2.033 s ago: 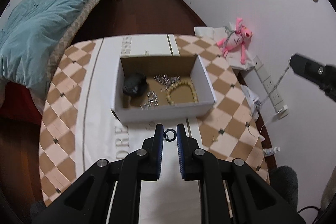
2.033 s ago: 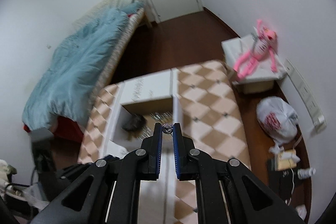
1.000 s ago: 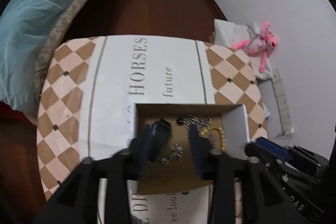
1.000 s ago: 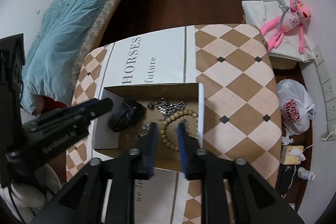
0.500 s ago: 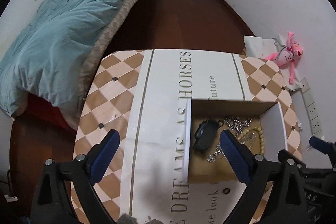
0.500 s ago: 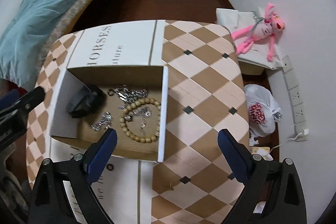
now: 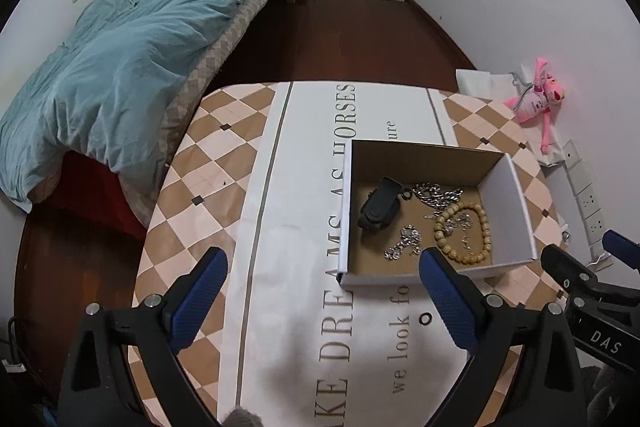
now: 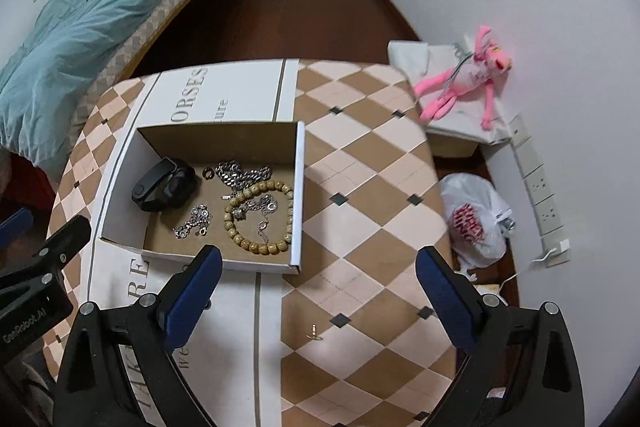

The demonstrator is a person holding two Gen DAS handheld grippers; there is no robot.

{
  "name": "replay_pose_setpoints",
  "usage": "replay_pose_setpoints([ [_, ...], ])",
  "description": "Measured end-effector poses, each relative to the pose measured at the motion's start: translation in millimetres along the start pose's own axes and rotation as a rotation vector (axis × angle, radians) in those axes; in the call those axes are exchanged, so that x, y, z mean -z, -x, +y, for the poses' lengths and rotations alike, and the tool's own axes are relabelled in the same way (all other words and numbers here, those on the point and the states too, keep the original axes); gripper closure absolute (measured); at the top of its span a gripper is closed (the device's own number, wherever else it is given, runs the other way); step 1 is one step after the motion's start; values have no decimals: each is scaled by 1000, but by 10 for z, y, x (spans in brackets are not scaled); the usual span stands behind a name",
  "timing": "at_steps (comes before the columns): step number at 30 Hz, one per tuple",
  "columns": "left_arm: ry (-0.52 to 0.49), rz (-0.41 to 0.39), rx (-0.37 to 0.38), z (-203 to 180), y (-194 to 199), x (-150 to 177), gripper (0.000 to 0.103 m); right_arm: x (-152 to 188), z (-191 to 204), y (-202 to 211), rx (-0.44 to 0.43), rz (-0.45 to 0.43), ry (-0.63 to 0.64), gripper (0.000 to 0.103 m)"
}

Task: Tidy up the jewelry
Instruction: 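Lift both open tools away from the box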

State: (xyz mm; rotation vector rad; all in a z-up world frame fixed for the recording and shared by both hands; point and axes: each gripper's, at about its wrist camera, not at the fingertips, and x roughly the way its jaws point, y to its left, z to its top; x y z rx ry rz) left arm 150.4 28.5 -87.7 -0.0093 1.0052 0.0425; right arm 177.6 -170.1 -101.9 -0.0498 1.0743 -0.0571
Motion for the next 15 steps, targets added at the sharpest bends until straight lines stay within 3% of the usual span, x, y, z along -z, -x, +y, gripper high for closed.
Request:
replay_pose_setpoints([
  [8,4,-82,29,-42,447,57,5,108,-101,444,-16,-93,-40,4],
  [15,4,-97,42,-88,662,91,5,227,-229,745,-78,-135,-99,4],
])
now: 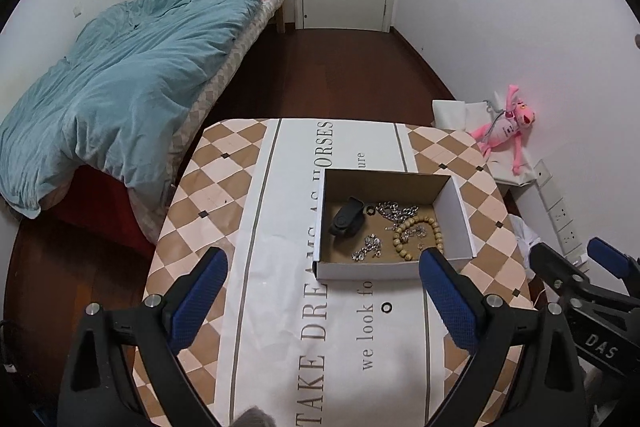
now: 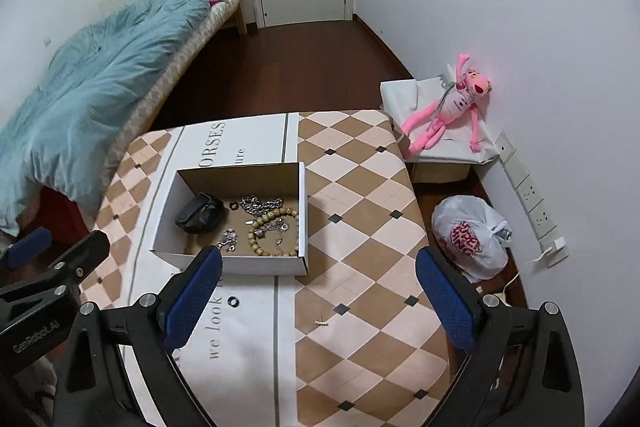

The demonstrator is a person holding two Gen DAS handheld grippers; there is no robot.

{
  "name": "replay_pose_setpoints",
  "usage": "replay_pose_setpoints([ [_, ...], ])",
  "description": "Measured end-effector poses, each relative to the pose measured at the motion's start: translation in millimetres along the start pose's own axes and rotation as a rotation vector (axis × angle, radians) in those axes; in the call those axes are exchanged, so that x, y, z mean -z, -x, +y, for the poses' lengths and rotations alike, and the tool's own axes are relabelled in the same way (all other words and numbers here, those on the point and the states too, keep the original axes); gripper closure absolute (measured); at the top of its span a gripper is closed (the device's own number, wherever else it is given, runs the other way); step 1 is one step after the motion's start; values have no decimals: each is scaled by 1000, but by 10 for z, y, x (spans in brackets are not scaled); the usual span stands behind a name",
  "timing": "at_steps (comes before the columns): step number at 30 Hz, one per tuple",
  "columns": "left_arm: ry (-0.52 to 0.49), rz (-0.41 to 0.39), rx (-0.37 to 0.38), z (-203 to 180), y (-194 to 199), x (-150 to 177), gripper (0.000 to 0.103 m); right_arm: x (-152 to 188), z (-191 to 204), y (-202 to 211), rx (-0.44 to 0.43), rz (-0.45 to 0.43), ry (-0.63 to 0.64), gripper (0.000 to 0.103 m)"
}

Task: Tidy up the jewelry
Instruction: 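Lift both open tools away from the box, then grasp the small gold charm with the right tool while the left tool grasps another black ring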

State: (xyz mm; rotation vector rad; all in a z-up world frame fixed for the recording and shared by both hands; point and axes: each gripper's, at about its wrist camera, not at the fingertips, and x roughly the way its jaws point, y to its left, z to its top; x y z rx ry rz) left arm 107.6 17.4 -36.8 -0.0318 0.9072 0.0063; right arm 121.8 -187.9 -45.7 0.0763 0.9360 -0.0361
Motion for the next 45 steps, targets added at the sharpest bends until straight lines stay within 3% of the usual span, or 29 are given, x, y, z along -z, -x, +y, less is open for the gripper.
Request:
replay_pose_setpoints([
  [4,-7,26,-40,-2,-122,99,5,144,-86,-147,17,42,-9,4],
  [11,-34,149,-81,-60,-653,460,5,593,-230,-830,9,187,-16,8],
  [14,-43,201,-91,-74,-843,612,5,794,-259,-1121,-37,242,-33,27],
  [15,-46,216,-95,-75,-906,667,5,844,-268,-1189,-50,247,-42,30],
  [22,-38,260,-112,-26,-1072,818,5,1027,-148,-1358,-60,186,-7,57],
  [24,-33,262,-114,-8,-1088,828,5,1041,-102,-1368,-39,166,13,71],
  [25,-30,264,-114,-8,-1094,827,5,1039,-84,-1375,-28,160,21,84],
  [26,-28,264,-114,-7,-1098,829,5,1044,-72,-1380,-18,152,34,91],
  [33,-38,264,-84,-84,-1134,838,5,997,-163,-1317,-40,137,15,91],
  [41,-39,274,50,-419,-1279,841,7,891,-444,-1135,-30,110,-60,91],
  [44,-76,270,58,-560,-1345,845,26,872,-524,-1122,-21,109,-73,91],
  [45,-89,271,60,-601,-1368,847,41,871,-553,-1118,-18,109,-80,91],
])
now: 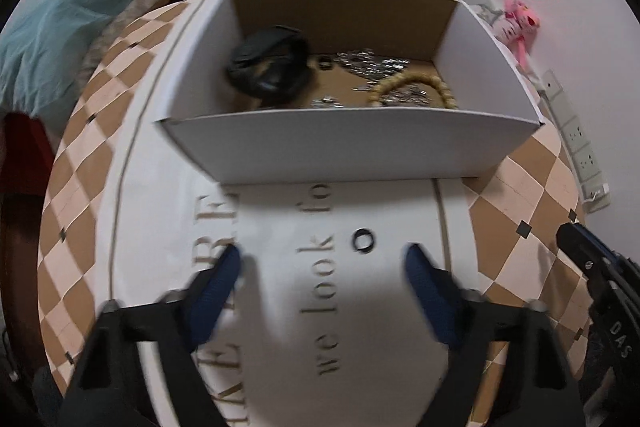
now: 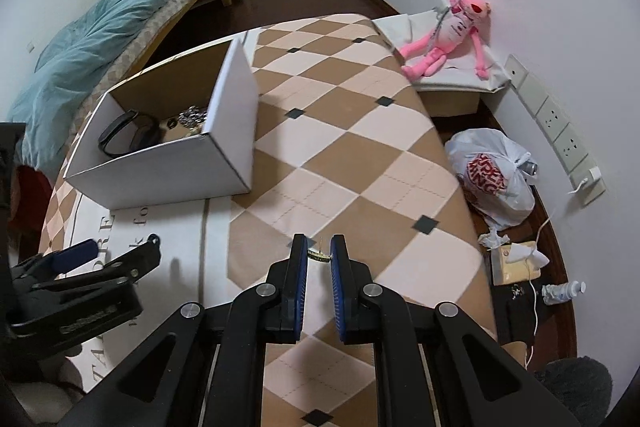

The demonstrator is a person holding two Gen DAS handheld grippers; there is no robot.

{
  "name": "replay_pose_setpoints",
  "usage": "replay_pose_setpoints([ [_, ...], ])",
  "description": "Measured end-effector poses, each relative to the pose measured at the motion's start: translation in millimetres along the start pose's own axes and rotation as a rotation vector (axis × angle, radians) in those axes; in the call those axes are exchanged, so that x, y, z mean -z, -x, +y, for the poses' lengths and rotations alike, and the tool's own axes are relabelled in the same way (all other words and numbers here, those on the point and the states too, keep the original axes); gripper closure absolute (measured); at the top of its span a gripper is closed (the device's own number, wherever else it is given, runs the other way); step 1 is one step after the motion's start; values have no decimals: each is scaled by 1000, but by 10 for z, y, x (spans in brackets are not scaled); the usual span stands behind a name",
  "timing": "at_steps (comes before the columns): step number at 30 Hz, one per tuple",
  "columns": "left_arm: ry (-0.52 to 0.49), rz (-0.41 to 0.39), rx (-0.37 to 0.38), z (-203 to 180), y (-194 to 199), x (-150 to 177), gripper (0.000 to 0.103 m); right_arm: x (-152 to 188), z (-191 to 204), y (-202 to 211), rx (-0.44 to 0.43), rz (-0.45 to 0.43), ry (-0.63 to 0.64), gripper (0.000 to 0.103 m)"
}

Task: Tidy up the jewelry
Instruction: 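Grasp the small gold charm with the right tool while the left tool grasps another black ring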

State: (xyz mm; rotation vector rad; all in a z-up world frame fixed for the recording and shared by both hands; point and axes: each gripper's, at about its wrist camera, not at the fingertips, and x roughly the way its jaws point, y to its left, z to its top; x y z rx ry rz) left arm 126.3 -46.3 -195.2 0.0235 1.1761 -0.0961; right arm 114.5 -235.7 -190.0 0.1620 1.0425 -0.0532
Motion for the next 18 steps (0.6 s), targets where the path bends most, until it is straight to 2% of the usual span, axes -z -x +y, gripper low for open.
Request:
replay_pose_setpoints([
  [2,-37,-7,-13,-75,-40,-9,55,-4,-48,2,1,2,-10,91],
  [3,-59,-17,-7,-92,-40,-15,73,-6,-66,7,3,0,-13,91],
  [4,-74,-21,2,-116,-39,-20,85,-9,-82,12,5,-3,-14,91],
  [6,-83,-16,5,-140,-37,-25,92,-6,-100,19,7,-5,-20,91],
  [12,-87,-37,9,-132,12,-13,93,-55,-95,110,-8,-29,-34,91],
  [18,-86,-118,7,-66,364,-42,93,-154,-12,320,-46,-76,-29,91],
])
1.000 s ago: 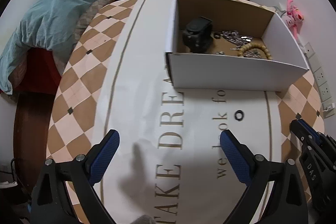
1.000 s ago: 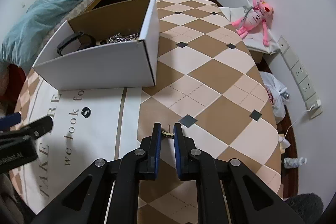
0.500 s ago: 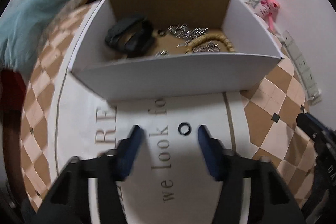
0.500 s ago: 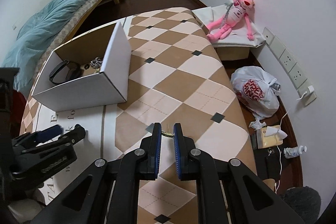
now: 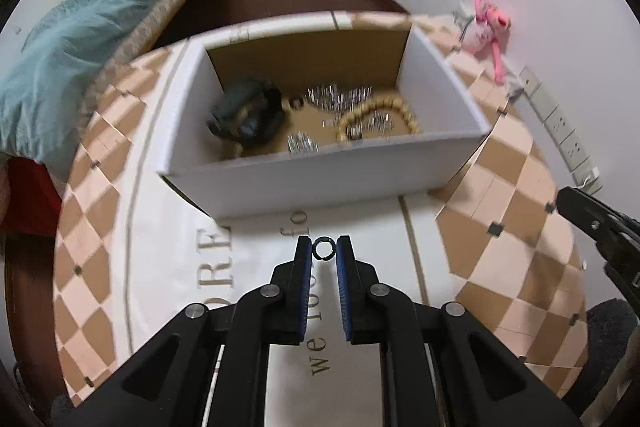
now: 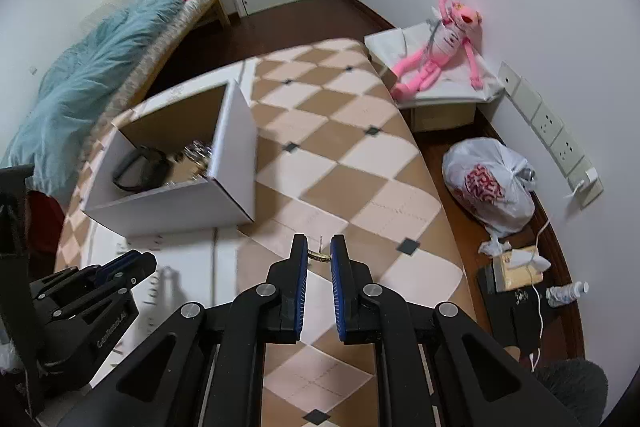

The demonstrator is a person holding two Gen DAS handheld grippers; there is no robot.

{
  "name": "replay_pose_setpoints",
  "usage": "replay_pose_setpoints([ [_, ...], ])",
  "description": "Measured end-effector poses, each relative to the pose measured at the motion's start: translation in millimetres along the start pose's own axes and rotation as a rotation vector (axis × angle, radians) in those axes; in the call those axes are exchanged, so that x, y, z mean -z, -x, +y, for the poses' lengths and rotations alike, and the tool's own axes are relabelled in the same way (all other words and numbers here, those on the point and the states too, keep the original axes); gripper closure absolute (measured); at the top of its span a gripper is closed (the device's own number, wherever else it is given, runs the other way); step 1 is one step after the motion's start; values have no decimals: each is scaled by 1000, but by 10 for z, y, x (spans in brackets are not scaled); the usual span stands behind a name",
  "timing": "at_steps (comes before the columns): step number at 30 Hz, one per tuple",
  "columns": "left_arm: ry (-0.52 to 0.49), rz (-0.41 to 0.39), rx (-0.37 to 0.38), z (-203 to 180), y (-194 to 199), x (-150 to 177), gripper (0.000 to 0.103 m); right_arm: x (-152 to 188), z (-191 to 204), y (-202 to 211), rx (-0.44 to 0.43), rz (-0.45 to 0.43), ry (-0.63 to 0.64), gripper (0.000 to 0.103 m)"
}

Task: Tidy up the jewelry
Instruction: 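Grasp the small gold charm with the right tool while the left tool grasps another black ring, then carry the charm and ring into the cardboard box and open both tools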

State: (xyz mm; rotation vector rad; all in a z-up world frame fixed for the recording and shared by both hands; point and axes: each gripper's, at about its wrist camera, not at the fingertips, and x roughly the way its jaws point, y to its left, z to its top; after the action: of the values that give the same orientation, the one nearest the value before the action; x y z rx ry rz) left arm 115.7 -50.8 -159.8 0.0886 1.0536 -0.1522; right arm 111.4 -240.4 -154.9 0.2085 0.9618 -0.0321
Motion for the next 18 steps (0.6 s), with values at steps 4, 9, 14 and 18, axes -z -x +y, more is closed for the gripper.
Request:
replay_pose_setpoints([
  [4,10,-83,-1,61,333,-104,93,-104,105,166,-37,-36,13,91],
  [9,20,-174,4,135,685,-336,93,-281,271,292,-81,-66,35,91],
  [14,33,-202,21,220,790,-559,93,-513,470,262,-129,-72,57,91],
  [18,95,-106,132,390,594,-786,93,-752,585,82,-218,-8,55,91],
])
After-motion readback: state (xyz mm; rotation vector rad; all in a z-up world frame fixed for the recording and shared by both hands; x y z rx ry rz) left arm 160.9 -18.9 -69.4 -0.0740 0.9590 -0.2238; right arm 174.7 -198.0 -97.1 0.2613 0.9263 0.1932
